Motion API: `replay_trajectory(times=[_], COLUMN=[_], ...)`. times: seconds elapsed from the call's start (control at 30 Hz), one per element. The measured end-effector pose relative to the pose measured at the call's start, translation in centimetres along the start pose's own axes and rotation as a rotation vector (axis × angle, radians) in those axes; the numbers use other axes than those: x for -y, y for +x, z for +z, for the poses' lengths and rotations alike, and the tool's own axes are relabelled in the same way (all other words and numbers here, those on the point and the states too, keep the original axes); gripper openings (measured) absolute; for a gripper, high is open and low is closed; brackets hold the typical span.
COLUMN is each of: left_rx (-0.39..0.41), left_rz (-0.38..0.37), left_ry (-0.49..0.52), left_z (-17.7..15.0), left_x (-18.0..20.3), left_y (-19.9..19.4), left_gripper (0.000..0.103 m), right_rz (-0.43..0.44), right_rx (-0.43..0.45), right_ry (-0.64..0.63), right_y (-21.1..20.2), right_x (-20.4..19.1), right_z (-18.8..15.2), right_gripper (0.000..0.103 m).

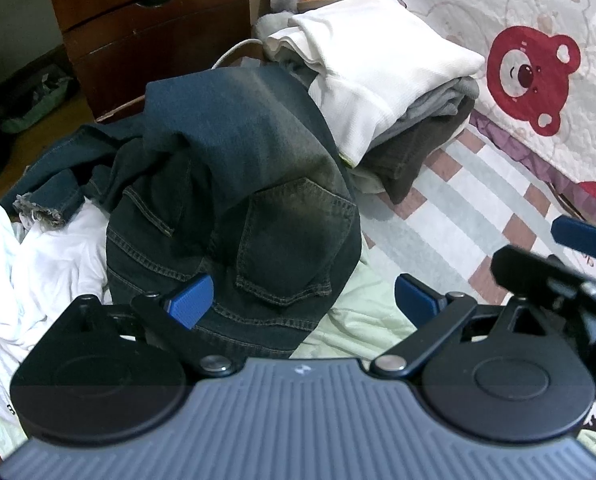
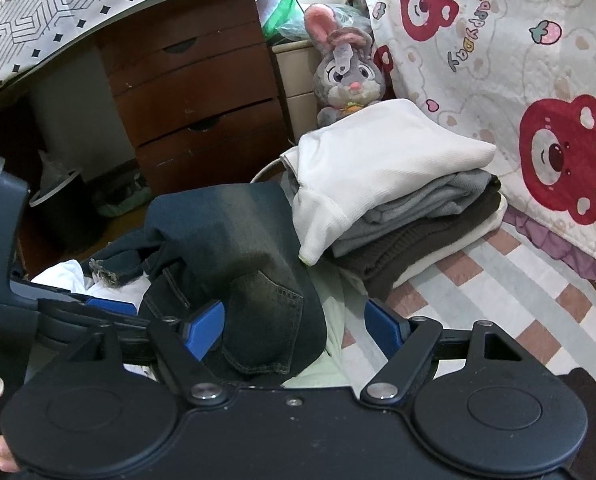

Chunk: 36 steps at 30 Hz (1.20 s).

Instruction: Fold clothes

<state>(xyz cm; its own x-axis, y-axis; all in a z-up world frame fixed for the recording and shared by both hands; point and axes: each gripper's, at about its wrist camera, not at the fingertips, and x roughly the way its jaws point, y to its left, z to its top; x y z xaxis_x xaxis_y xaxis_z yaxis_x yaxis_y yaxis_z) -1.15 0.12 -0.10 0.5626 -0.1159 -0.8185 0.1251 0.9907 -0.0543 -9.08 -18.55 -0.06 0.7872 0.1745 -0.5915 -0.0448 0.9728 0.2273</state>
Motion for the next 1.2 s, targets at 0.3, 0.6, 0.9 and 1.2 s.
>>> replay_trajectory(times=[0.3,0.6,0.9,1.2], left_rx=[0.127,0.159,0.254,0.139], left_rz=[0.036,0.052,0.076,-0.113], left_ry=[-0.016,-0.136,-0.007,-0.131], left_z=[-0.5,2.9,6.7,8.7], left_x=[-3.8,-10.4,-10.4,-12.5], left_y=[1.9,4.9,4.4,10.4], left_gripper=[0.099,0.07,0.074,0.09], right_rz=[0.041,0.102,0.133,0.343], right_rx=[-0.032,-0.001,-0.124,-0.217], right_ry=[-0.049,-0.281,-0.086,0.154], right_y=[3.6,8.5,19.9,25.6], right_x=[0.3,-1.4,3.0,4.4], right_z=[-1.5,-0.9,-2.3,-3.5], right_gripper=[0.03,0.072,0.078,0.072])
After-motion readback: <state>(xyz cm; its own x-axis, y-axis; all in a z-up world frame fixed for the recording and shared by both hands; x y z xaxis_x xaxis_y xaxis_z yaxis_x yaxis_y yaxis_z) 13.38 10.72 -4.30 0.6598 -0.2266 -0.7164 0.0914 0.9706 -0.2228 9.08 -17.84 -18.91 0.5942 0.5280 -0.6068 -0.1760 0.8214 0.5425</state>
